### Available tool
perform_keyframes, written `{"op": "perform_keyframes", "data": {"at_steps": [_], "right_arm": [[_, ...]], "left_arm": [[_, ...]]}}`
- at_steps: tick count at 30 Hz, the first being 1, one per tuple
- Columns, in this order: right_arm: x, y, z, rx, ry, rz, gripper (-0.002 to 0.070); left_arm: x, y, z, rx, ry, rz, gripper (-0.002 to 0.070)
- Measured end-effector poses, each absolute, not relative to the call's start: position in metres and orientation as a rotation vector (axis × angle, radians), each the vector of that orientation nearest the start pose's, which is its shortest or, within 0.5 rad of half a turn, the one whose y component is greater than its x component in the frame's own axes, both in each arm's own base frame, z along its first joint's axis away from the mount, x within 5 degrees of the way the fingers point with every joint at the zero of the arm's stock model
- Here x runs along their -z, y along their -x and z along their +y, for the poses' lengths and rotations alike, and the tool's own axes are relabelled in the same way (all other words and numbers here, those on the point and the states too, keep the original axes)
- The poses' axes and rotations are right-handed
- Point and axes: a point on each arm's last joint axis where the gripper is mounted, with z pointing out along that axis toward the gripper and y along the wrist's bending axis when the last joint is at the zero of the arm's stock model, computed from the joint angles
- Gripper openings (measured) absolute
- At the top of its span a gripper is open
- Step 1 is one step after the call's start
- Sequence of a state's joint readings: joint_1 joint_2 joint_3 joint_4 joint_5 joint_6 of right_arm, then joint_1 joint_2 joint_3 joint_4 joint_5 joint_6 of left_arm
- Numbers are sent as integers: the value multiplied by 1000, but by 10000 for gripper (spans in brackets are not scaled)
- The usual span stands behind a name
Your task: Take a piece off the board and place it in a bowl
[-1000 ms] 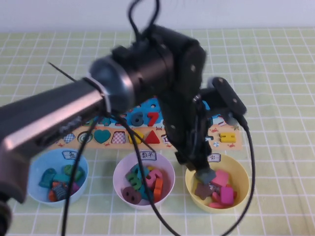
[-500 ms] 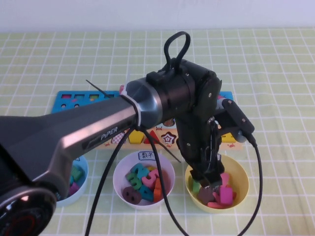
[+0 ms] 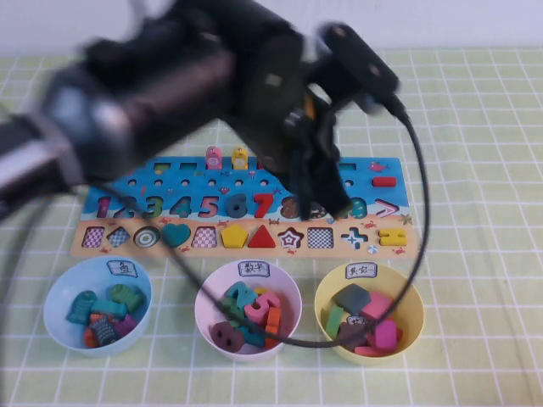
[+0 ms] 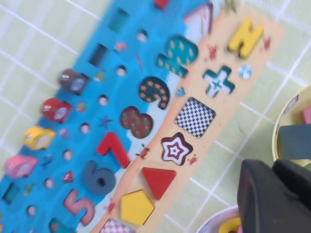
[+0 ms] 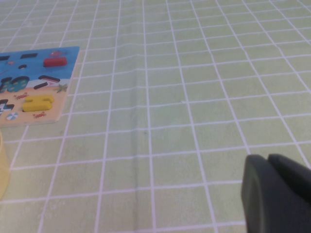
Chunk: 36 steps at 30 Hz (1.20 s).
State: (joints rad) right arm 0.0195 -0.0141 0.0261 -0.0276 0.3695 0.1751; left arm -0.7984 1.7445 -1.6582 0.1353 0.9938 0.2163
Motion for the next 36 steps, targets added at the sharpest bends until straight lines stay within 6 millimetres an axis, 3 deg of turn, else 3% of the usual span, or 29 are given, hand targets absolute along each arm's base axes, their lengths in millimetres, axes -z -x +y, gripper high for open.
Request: {"op": "perform_keyframes", "data": {"at_steps": [4, 16, 22, 28, 36], "right_arm": [[-172, -53, 0, -107, -128, 1862, -17], [-172, -53, 0, -107, -128, 1862, -17], [-172, -53, 0, -107, -128, 1862, -17], [-172, -53, 0, -107, -128, 1862, -17], [-172, -53, 0, -107, -128, 1862, -17]], "left_arm": [[-356, -258, -234, 107, -1174, 2170, 4], [-371, -145, -130, 280, -926, 1906, -2], [-365, -99, -84, 360, -772, 1859, -2], [-349, -73, -58, 368, -742, 1887, -3], [-338, -66, -49, 322, -768, 1992, -3]]}}
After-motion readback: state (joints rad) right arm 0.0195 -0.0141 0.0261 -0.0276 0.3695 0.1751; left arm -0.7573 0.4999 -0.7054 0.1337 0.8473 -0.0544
